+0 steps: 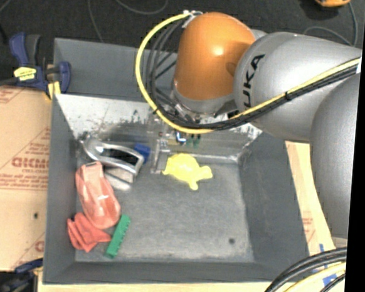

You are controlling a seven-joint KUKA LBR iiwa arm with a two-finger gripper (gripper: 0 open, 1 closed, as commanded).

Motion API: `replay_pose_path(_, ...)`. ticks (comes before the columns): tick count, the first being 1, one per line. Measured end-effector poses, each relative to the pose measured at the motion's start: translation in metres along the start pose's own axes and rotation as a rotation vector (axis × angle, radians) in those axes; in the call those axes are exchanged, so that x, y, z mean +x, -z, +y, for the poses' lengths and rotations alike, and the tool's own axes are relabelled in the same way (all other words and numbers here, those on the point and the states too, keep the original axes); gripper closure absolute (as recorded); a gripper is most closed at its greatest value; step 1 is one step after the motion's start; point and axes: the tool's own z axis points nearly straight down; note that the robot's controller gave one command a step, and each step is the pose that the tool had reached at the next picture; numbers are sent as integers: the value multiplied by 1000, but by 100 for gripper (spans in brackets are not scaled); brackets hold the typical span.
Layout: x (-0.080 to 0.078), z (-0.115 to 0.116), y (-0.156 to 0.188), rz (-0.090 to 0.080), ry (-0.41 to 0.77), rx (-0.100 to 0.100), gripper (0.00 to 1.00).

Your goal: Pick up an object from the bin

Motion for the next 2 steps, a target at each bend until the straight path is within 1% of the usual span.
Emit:
replay_pose_path(1,-2,1,-40,2,32,2,0)
replay_pose_path(2,-5,23,-76,-7,122,1,0)
